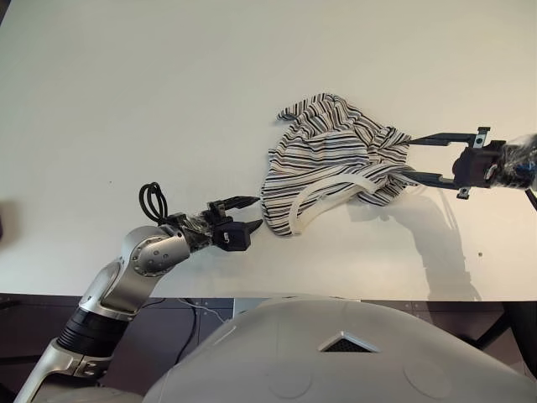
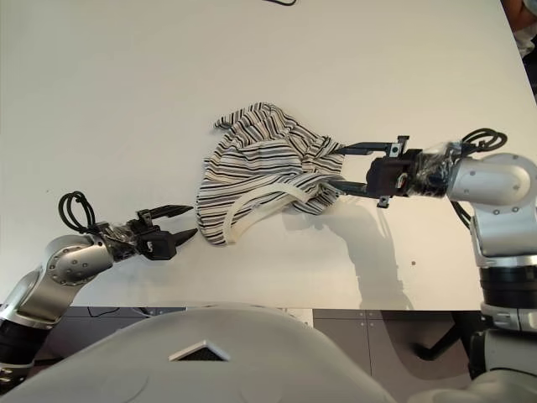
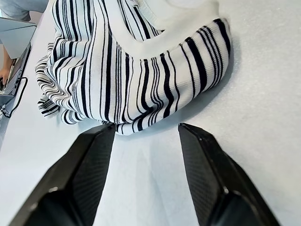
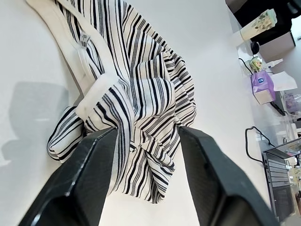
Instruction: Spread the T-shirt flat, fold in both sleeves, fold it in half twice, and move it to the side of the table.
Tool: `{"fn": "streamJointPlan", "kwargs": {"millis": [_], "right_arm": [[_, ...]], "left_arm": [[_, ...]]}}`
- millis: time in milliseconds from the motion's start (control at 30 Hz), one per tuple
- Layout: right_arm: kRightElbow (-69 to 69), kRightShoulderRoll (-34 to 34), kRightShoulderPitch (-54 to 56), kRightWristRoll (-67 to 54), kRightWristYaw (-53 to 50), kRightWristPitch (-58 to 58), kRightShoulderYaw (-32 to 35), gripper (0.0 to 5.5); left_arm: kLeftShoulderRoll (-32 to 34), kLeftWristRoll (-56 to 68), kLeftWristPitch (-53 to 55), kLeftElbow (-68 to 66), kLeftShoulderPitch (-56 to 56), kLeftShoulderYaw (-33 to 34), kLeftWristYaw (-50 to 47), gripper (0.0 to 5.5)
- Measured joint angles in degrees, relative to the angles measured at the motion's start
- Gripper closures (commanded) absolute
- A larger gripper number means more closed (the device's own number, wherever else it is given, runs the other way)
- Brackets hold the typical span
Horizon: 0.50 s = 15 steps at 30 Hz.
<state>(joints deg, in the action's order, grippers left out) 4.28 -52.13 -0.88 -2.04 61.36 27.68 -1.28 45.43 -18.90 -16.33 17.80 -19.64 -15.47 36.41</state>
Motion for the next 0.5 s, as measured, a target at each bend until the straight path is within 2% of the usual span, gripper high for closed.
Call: {"fn": "streamJointPlan", "kwargs": {"millis": [167,367,500], "right_arm": [[-5.9,2.7,-5.6,16.4,-13.4,14.1,-0.2,3.10],[-12.3,4.1,-3.9,25.5,-24.6,16.7,-0.7,3.10],[-13.6,4.2,-2.6,27.2,-28.8,17.2,-1.5,3.10]], "left_arm": [[0.0,0.0,-0.2,-0.2,-0.1,0.0,-0.3,3.00],[0.0,0.0,-0.5,-0.7,0.3,0.0,-0.3,3.00],[0.0,0.0,-0.9,-1.2,0.7,-0.1,-0.2,3.00]]}}
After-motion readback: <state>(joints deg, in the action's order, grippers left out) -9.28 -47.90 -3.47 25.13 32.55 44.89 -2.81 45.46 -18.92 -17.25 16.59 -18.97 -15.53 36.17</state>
